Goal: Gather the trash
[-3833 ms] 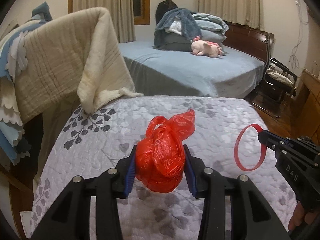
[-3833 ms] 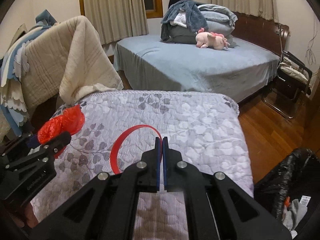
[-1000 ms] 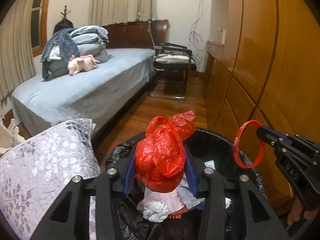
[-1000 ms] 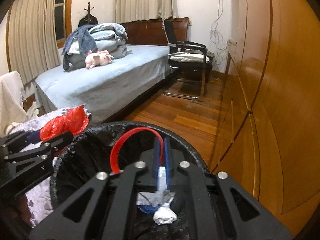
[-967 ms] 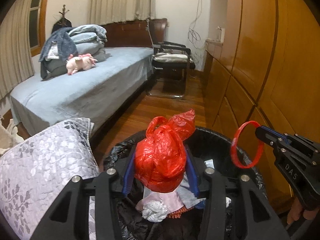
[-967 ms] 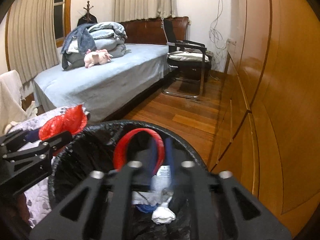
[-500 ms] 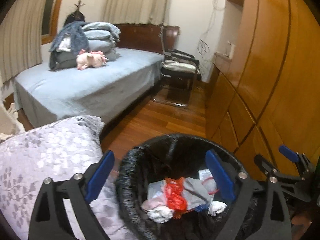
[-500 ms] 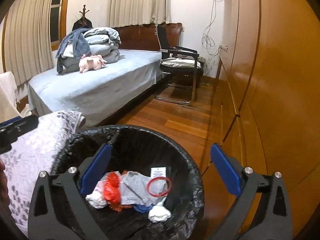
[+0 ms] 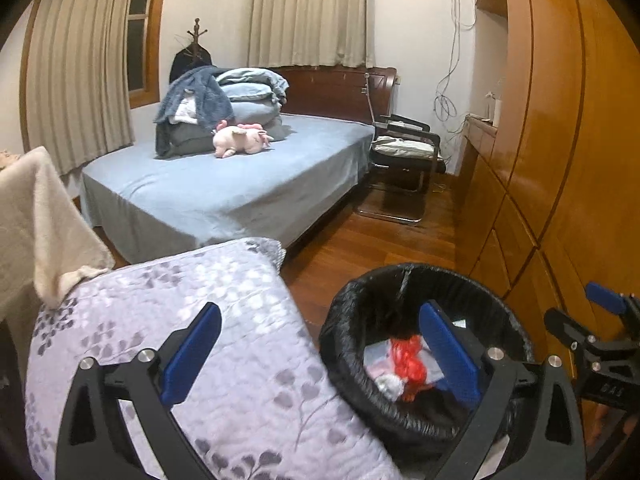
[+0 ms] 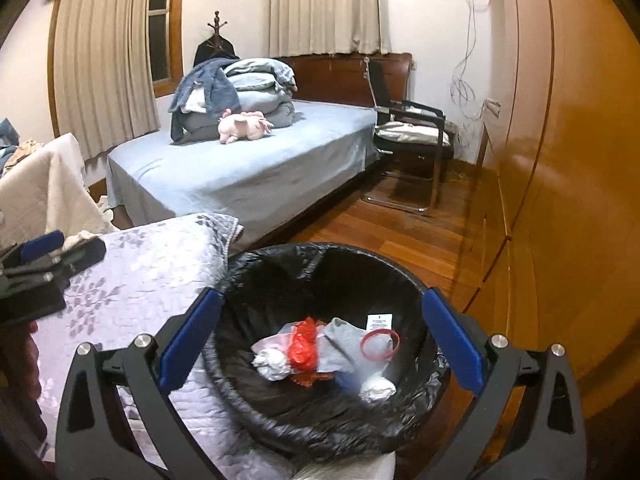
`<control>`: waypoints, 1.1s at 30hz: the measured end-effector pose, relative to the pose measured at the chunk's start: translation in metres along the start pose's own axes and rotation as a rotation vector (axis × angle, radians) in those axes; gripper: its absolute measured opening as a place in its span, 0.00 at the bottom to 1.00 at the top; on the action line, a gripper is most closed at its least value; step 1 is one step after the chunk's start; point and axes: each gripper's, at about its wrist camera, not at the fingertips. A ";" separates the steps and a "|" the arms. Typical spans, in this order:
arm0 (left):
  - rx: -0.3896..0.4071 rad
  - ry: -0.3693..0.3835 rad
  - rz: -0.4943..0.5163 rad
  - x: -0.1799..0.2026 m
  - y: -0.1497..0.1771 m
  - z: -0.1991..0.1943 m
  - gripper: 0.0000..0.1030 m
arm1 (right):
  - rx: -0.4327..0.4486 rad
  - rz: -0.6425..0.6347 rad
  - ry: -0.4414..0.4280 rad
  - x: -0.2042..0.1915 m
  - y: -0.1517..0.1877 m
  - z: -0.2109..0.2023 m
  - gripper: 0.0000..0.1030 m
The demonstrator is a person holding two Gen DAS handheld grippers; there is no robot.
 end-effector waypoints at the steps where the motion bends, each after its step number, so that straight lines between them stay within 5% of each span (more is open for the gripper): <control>1: 0.003 -0.007 -0.002 -0.002 0.003 -0.007 0.94 | 0.007 0.006 -0.005 -0.004 -0.002 -0.007 0.95; 16: 0.086 -0.052 -0.041 -0.018 0.012 -0.083 0.94 | 0.072 -0.017 -0.026 -0.028 -0.022 -0.069 0.95; 33: 0.127 -0.076 -0.037 -0.021 0.013 -0.111 0.94 | 0.104 -0.054 -0.037 -0.043 -0.024 -0.079 0.95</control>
Point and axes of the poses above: each gripper's, at about its wrist camera, not at the fingertips, and z roughly the way its jaws point, x to its right, y to its underside, and after that the axes turned 9 degrees about -z, right-handed
